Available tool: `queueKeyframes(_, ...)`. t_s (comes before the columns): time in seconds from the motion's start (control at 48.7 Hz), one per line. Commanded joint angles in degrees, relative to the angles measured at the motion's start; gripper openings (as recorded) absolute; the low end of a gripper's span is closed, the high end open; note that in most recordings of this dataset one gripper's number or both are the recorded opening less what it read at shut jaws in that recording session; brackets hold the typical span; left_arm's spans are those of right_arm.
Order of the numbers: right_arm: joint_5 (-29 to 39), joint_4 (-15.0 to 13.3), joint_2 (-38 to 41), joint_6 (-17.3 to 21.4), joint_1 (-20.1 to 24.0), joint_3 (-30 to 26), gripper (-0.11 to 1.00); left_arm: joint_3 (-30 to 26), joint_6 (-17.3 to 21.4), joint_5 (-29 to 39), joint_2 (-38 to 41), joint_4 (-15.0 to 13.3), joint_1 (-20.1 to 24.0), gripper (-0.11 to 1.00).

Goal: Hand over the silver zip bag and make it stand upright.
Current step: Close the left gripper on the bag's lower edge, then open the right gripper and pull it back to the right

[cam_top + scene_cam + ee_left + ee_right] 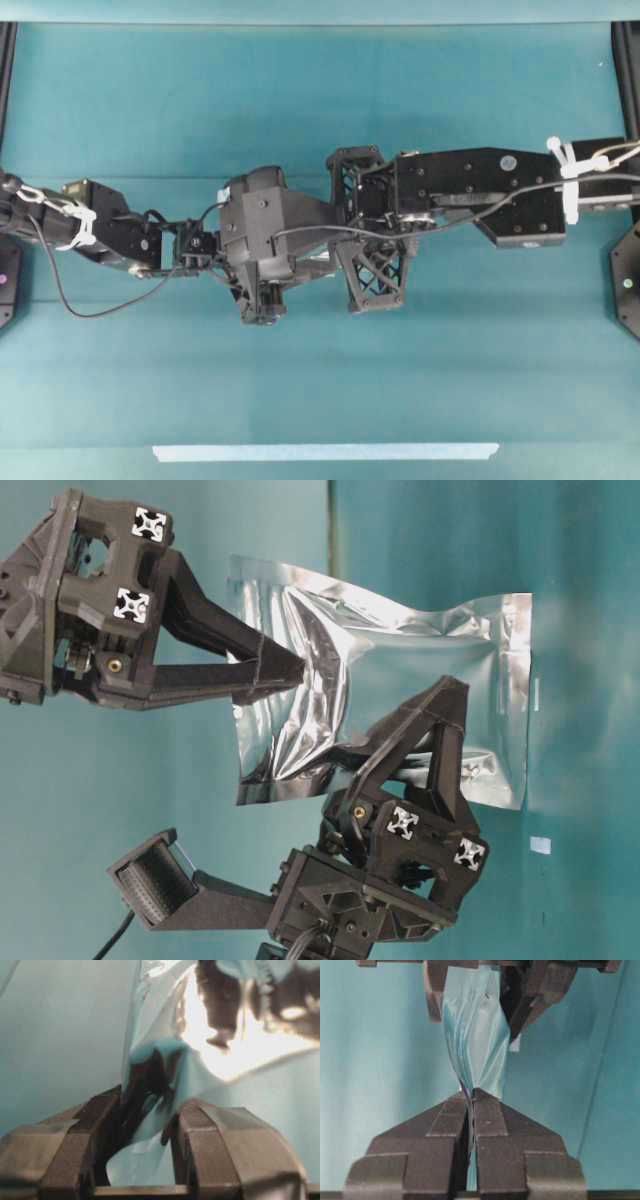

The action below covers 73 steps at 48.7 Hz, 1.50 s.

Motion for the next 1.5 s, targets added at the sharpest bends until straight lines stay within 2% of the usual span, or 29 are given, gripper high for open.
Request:
queueKeyframes(0.0,-0.26,0.26,-0.26,0.62,0.18,-0.26,0.01,-0.26,-0.18,-0.09,-0.35,0.09,-0.35,0.28)
queueKeyframes(0.144,-0.26,0.26,-0.26,0.97,0.09,-0.26,0.01,-0.26,-0.09,-0.09,-0.35,0.09,-0.62,0.28)
queueKeyframes(0.329,-0.26,0.18,-0.44,4.75,-0.79,-0.26,0.01,-0.09,0.18,0.79,-0.44,0.0,-0.79,0.28)
queueKeyframes(0.493,-1.05,0.26,-0.7,5.27,-1.05,0.26,0.02,0.35,0.62,0.79,-0.53,0.09,-1.05,0.28)
queueKeyframes(0.575,-1.93,0.44,-0.88,5.8,-1.05,0.44,0.07,0.53,2.02,1.05,-0.44,0.09,-1.41,0.28)
queueKeyframes(0.637,-2.46,0.53,-1.14,6.15,-1.05,0.53,0.18,0.53,2.72,1.05,-0.53,0.0,-1.58,0.28)
queueKeyframes(0.842,-3.69,1.85,-2.64,6.33,-0.26,0.79,0.77,0.35,3.16,1.05,-0.44,0.09,-1.85,0.28)
queueKeyframes(0.924,-5.63,1.85,-3.52,6.5,0.09,1.49,0.91,0.53,3.34,1.14,-0.44,0.09,-1.76,0.28)
queueKeyframes(1.335,-12.74,1.58,-10.72,12.39,-0.26,8.61,0.89,0.88,3.34,1.32,-0.53,0.09,-1.76,0.28)
queueKeyframes(1.479,-18.11,1.23,-15.64,13.89,-0.35,12.66,0.89,0.88,3.34,1.49,-0.62,0.09,-1.76,0.28)
